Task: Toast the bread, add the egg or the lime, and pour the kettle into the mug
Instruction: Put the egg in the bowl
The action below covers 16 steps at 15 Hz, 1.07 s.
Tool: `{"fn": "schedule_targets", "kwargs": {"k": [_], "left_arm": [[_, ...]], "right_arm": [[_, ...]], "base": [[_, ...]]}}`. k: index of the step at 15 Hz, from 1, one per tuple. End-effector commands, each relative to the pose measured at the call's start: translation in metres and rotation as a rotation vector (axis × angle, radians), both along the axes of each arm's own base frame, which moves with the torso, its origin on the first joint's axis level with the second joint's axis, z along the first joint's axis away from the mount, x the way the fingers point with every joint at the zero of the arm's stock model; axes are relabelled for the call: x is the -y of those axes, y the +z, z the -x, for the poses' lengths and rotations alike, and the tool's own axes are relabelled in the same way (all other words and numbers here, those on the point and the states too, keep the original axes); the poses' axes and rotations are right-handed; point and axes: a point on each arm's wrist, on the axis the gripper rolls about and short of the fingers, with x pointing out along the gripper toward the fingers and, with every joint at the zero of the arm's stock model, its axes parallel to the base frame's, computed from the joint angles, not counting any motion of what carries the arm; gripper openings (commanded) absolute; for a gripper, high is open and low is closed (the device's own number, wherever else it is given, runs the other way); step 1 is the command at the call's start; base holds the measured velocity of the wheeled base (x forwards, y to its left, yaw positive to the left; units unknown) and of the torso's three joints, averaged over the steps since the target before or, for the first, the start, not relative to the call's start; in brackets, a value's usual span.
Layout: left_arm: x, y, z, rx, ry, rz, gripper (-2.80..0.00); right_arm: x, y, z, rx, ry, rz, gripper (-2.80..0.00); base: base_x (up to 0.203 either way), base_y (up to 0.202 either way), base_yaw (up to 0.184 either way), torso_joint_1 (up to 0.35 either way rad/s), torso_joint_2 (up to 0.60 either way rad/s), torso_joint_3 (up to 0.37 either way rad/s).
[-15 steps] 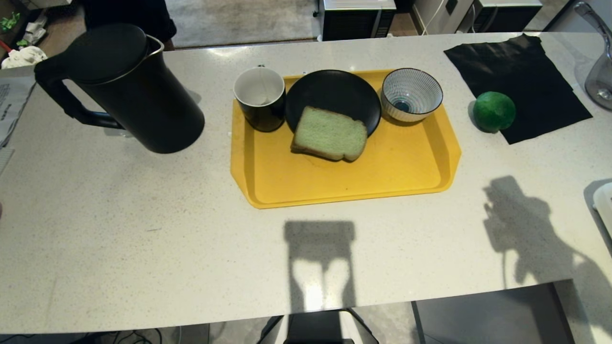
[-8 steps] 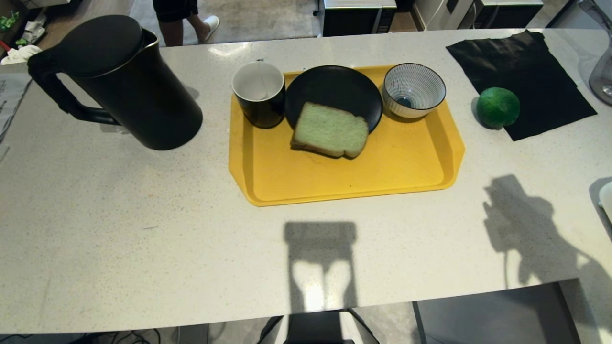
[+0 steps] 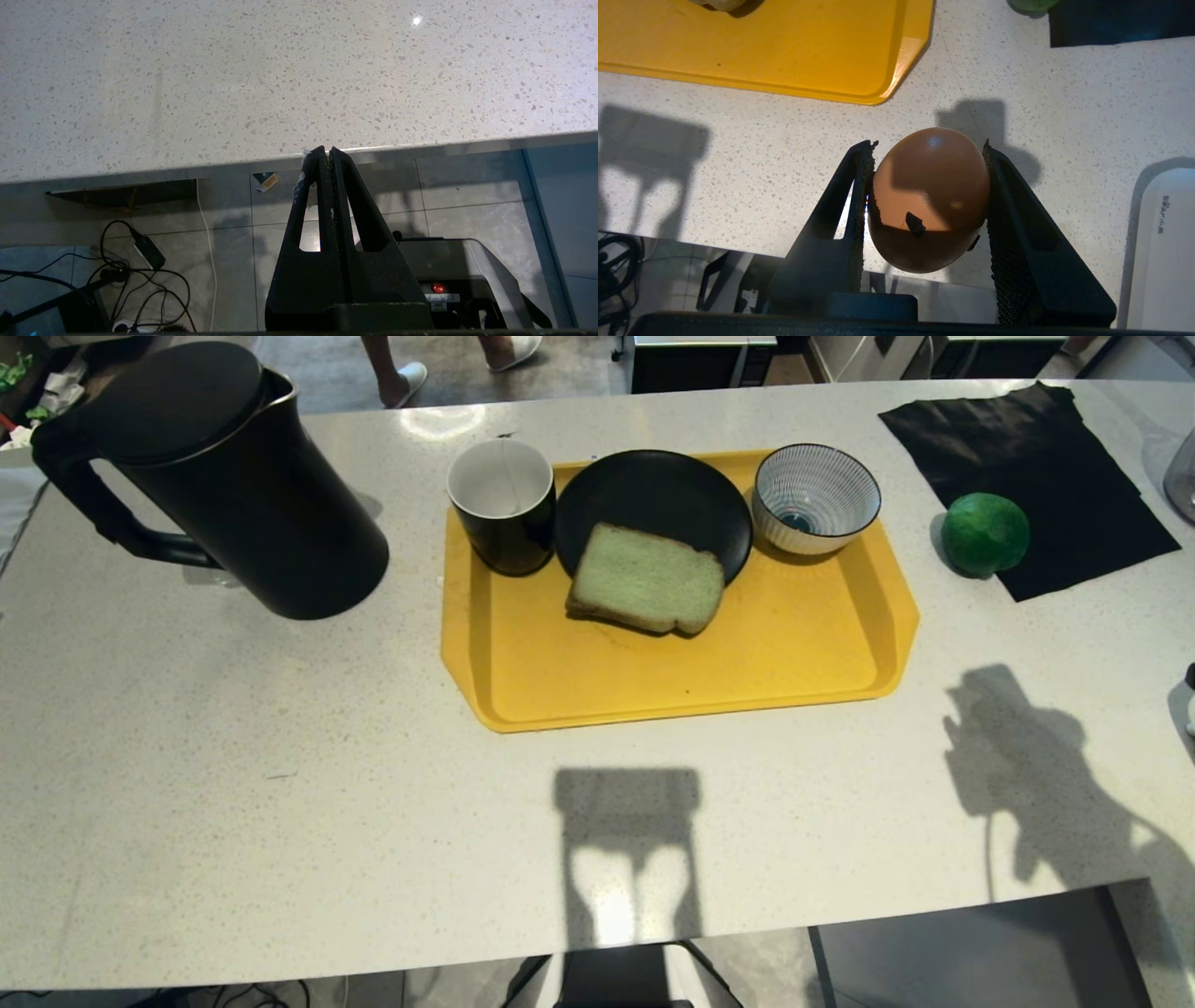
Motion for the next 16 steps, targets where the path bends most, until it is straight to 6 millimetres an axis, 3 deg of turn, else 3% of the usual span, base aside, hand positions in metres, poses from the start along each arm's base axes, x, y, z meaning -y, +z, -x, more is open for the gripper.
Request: {"fn": "schedule_targets", "kwargs": {"k": [1, 3, 9, 16], "left_arm": [[0.0, -0.004, -0.001, -0.014, 0.001, 0.001, -2.8], [0.0, -0.004, -0.001, -0.014, 0.001, 0.001, -2.8], [0.0, -0.004, -0.001, -0.014, 0.001, 0.001, -2.8], [0.0, -0.004, -0.001, -0.014, 0.001, 0.001, -2.8]], "right_arm": [[-0.003, 0.003, -0.003, -0.002, 0.061, -0.025, -2.8], [-0.01, 0.012, -0.01, 0.044, 0.175, -0.074, -2.8], [-0.053, 0.053, -0.082, 0.08, 0.208, -0.057, -2.8], [-0.087, 0.067, -0.139, 0.059, 0.22, 0.055, -2.8]], "base": [[0.0, 0.0, 0.0, 0.0, 0.0, 0.0], [0.0, 0.0, 0.0, 0.0, 0.0, 0.0], [0.0, 0.0, 0.0, 0.0, 0.0, 0.0], [0.0, 0.0, 0.0, 0.0, 0.0, 0.0]]}}
